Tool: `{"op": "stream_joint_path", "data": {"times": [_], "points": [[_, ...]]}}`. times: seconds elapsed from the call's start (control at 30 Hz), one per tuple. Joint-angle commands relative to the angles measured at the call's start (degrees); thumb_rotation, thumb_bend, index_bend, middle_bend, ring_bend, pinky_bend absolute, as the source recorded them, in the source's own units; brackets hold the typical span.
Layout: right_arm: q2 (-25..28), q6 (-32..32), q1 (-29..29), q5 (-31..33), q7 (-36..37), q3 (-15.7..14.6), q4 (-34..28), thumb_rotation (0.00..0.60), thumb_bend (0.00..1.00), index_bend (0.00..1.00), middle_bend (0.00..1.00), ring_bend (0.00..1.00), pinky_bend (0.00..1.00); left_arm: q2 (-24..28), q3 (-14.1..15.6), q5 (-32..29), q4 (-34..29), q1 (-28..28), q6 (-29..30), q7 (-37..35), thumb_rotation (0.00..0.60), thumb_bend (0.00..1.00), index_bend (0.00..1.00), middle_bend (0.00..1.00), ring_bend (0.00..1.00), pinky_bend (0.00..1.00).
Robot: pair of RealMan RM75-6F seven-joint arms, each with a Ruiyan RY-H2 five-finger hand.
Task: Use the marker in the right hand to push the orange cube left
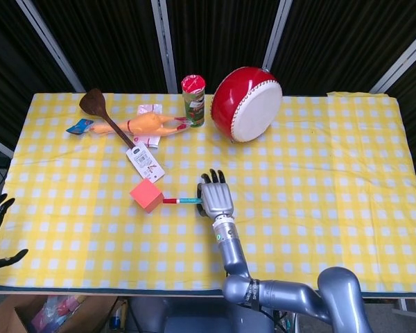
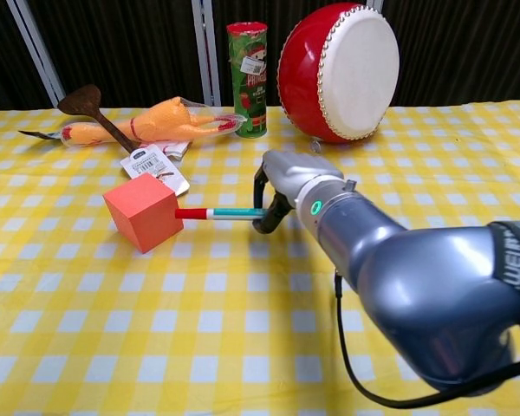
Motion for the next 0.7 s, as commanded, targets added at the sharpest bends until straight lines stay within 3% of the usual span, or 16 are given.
{"op": "stream_joint_path", "data": {"times": [0.03, 0.33, 0.7], "points": [[5.4, 3.2, -3.6, -1.5, -0.7, -1.6, -5.9, 0.600, 0.55, 0.65, 0.20, 0.00, 0.00, 0.0, 0.1, -0.1, -0.1, 0.1, -0.1, 0.0, 0.600, 0.00, 0.00, 0.00, 0.00, 0.00], [17.3, 4.2, -10.0, -3.5, -0.2, -6.1, -14.2, 0.600, 0.55, 0.65, 0.20, 0.00, 0.00, -0.6, 0.3, 1.0, -0.1, 0.2, 0.5, 2.0, 0.600, 0.00, 0.00, 0.00, 0.00, 0.00], [26.1, -0.7, -14.9, -7.1, 6.7, -10.8, -11.9, 0.600, 0.55, 0.65, 0.20, 0.00, 0.00, -1.7, 0.4, 2.4, 0.8, 0.5, 1.9, 4.0, 0.600, 0.00, 0.00, 0.00, 0.00, 0.00]]}}
